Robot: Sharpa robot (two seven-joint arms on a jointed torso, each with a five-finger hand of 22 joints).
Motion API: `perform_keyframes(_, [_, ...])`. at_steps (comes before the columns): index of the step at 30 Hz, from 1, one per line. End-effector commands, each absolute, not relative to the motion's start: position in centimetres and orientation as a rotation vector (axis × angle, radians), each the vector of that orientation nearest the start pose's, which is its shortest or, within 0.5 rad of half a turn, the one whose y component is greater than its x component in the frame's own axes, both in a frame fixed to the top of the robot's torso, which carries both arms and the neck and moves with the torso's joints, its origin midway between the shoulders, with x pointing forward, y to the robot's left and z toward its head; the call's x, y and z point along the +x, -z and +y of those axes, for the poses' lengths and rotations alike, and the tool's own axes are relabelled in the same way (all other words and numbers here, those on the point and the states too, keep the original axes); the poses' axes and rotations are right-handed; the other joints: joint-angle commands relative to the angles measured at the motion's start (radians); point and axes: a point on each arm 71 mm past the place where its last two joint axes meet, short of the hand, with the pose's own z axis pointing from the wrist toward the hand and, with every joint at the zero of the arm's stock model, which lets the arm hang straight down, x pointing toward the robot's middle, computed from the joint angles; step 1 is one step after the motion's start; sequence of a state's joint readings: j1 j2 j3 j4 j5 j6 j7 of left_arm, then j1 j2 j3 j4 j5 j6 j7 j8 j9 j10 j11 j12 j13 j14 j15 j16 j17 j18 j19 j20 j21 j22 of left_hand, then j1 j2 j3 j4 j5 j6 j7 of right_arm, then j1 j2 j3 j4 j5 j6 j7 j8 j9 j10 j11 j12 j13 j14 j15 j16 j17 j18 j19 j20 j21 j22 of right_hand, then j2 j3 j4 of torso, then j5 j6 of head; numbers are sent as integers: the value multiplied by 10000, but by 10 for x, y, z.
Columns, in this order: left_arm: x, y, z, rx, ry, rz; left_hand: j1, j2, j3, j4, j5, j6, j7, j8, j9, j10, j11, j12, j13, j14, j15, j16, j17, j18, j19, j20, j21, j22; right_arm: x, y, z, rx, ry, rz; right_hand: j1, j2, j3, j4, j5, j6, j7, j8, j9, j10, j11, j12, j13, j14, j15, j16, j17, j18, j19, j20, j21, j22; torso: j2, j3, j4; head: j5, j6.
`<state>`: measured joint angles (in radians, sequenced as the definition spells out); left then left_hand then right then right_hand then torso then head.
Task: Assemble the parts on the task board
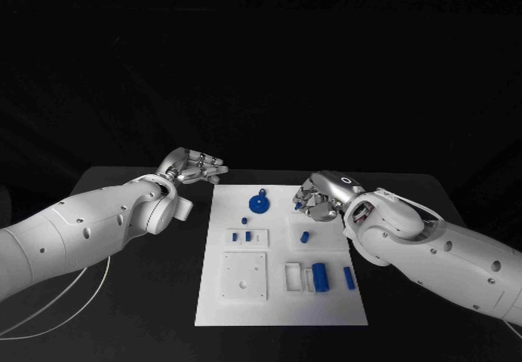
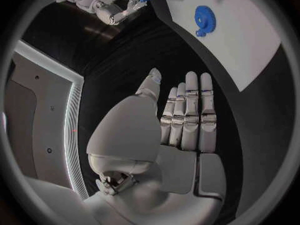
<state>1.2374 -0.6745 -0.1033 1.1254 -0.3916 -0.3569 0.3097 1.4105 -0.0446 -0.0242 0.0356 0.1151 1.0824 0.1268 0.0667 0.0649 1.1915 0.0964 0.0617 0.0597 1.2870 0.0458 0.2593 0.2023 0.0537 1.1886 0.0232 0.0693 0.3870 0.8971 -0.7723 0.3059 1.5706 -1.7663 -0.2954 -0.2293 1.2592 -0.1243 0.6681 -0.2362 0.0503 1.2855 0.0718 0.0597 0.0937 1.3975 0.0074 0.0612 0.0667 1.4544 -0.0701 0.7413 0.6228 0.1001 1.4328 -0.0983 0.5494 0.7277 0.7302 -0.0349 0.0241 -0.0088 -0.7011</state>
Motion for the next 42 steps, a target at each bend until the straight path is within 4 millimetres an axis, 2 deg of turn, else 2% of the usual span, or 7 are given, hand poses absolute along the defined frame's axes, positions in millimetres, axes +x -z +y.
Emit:
perform_keyframes(1, [554, 199, 239, -7487, 11455, 14881, -27, 80, -63, 15, -44, -88, -10, -29, 8, 23, -5, -23, 1, -46, 4, 2, -12, -67, 18, 54, 27, -13, 461, 193, -157, -1428, -6689, 15553, 14, 111, -66, 9, -4, 27, -1, 48, 6, -17, 39, 2, 2, 32, -63, -74, 14, 102, 79, -29, -122, 61, -35, -23, 8, 148, -42])
perform_keyframes(9, [555, 199, 233, -7356, 11474, 14809, -14, 91, -66, -6, -38, -108, -3, -31, 7, 22, -5, -22, 1, -43, 3, 4, -15, -66, 25, 54, 32, -51, 440, 201, -124, -2218, -7285, 15474, 2, 144, -85, -48, -3, 23, 4, 42, 24, -23, 45, -2, 2, 39, -60, -92, 10, 106, 127, -20, -240, 232, -56, -58, 5, 343, -123])
perform_keyframes(13, [555, 200, 228, -7268, 11499, 14773, -13, 93, -65, -6, -38, -107, -3, -31, 7, 22, -5, -22, 1, -43, 3, 4, -15, -66, 26, 54, 32, -53, 429, 216, -110, -2751, -7424, 15489, 0, 127, -71, -62, -1, 33, -1, 48, 26, -12, 40, 1, 2, 35, -62, -87, 16, 107, 134, -22, -267, 266, -80, -90, 26, 399, -184])
perform_keyframes(19, [554, 200, 225, -7357, 11537, 14743, -16, 119, -63, -8, -31, -105, -2, -28, 8, 23, -5, -21, 1, -47, 3, 4, -17, -66, 30, 53, 35, -76, 416, 236, -97, -3082, -7537, 15631, 6, 115, -61, -60, -2, 38, -3, 45, 25, -8, 39, -1, 0, 35, -65, -81, 22, 108, 144, -25, -291, 306, -56, -69, 13, 468, -246])
perform_keyframes(21, [554, 201, 225, -7402, 11521, 14748, -30, 120, -74, -14, -32, -160, 15, -33, 4, 17, 0, -22, 1, -51, 6, 3, -19, -66, 31, 55, 35, -97, 413, 242, -93, -3177, -7587, 15698, 6, 115, -61, -60, -2, 38, -3, 45, 25, -8, 39, -1, 0, 35, -65, -81, 22, 108, 144, -25, -291, 306, -59, -64, 8, 506, -329])
perform_keyframes(28, [554, 201, 223, -7469, 11512, 14767, -65, 121, -89, -9, -37, -223, 30, -35, 4, 13, 3, -21, 2, -50, 9, 4, -21, -65, 37, 59, 37, -121, 403, 257, -84, -3437, -7673, 16001, 3, 98, -52, -52, 2, 54, -6, 46, 18, 0, 37, -1, 1, 32, -64, -59, 38, 111, 181, -24, -369, 436, -66, -52, 6, 566, -464])
perform_keyframes(42, [554, 202, 221, -7515, 11626, 14849, -81, 131, -94, -18, -38, -231, 31, -29, 8, 12, 4, -22, 2, -48, 10, 8, -22, -64, 43, 60, 37, -149, 395, 275, -80, -3599, -7541, 16276, -37, 86, -7, -101, 4, 73, -11, 46, 20, 15, 33, -1, 4, 25, -66, -32, 22, 119, 228, -23, -511, 713, -63, -76, 9, 633, -578])
